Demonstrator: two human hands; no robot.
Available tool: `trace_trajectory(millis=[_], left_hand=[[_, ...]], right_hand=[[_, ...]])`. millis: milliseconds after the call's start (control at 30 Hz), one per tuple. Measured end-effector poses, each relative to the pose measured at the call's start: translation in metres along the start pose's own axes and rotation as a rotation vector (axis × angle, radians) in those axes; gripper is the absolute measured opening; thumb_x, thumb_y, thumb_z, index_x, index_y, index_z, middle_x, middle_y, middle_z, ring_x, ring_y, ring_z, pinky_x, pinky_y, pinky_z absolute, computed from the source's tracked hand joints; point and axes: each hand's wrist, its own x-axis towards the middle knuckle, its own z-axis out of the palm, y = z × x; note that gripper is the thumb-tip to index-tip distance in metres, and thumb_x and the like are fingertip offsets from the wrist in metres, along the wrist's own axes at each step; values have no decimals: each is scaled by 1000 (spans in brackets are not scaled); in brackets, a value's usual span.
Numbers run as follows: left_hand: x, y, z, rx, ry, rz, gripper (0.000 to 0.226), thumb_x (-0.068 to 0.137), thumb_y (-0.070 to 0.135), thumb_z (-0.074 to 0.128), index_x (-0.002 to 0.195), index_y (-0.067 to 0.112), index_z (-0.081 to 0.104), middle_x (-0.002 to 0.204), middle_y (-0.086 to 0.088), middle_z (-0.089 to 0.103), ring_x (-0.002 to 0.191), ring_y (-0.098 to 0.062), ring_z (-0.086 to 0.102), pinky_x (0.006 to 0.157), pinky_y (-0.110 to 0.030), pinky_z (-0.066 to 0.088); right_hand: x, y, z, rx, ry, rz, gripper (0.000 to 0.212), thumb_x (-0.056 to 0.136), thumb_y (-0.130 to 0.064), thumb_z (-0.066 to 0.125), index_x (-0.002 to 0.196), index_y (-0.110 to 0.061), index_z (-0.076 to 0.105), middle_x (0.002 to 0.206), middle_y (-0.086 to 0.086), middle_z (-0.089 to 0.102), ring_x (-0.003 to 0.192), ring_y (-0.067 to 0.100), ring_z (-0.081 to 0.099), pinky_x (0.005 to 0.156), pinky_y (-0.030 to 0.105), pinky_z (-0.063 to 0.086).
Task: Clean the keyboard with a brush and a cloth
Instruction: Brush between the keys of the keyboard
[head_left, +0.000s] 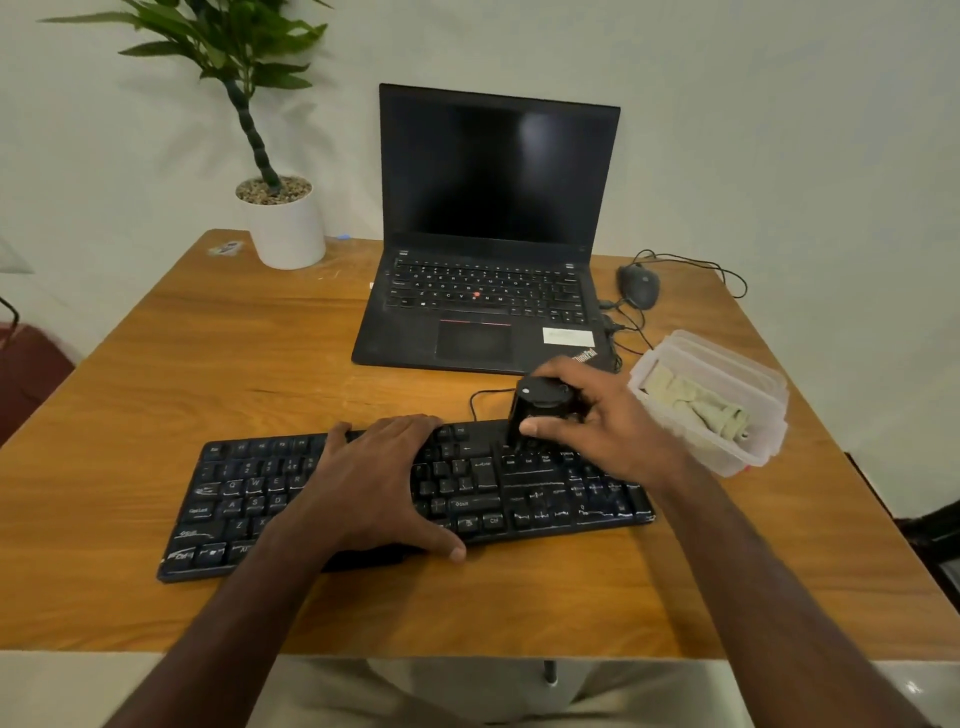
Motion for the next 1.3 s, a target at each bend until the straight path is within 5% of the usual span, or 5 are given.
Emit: trace_trajectory(millis=[267, 500, 800, 1200, 1300], left_hand=[[0, 1, 0, -7, -8, -10, 139, 42, 97, 60, 155, 35, 6, 163, 12, 19, 148, -13, 20, 121, -59, 2], [0, 0, -1, 0, -15, -4, 140, 43, 96, 60, 155, 35, 6, 163, 12, 18, 148, -13, 19, 121, -60, 3], [-1, -1, 2, -20, 6, 7, 140, 42, 97, 61, 155, 34, 8, 163, 13, 19, 148, -11, 19, 120, -60, 3], [0, -1, 2, -33, 13, 5, 139, 42, 97, 61, 155, 35, 10, 162, 13, 22, 148, -12, 21, 120, -60, 3], [1, 0, 1, -29, 3, 2, 138, 42, 97, 60, 155, 35, 10, 162, 13, 22, 148, -12, 21, 120, -61, 4]], right_hand=[[-4, 8, -10, 24, 115, 1, 32, 83, -21, 80, 109, -12, 64, 94, -2, 66, 87, 5, 63, 71, 13, 48], [1, 9, -2, 57, 234, 9, 31, 84, -19, 80, 110, -14, 64, 97, 1, 68, 92, 13, 67, 74, 25, 57], [-1, 8, -3, 63, 342, 62, 27, 84, -19, 80, 105, -19, 64, 93, -13, 67, 92, 6, 64, 76, 25, 56], [1, 0, 13, 129, 243, 123, 27, 84, -24, 80, 103, -17, 64, 95, -2, 66, 93, 19, 66, 77, 50, 60], [5, -2, 25, 43, 227, 84, 27, 83, -27, 81, 103, -23, 64, 92, -7, 67, 90, 15, 65, 78, 41, 60]])
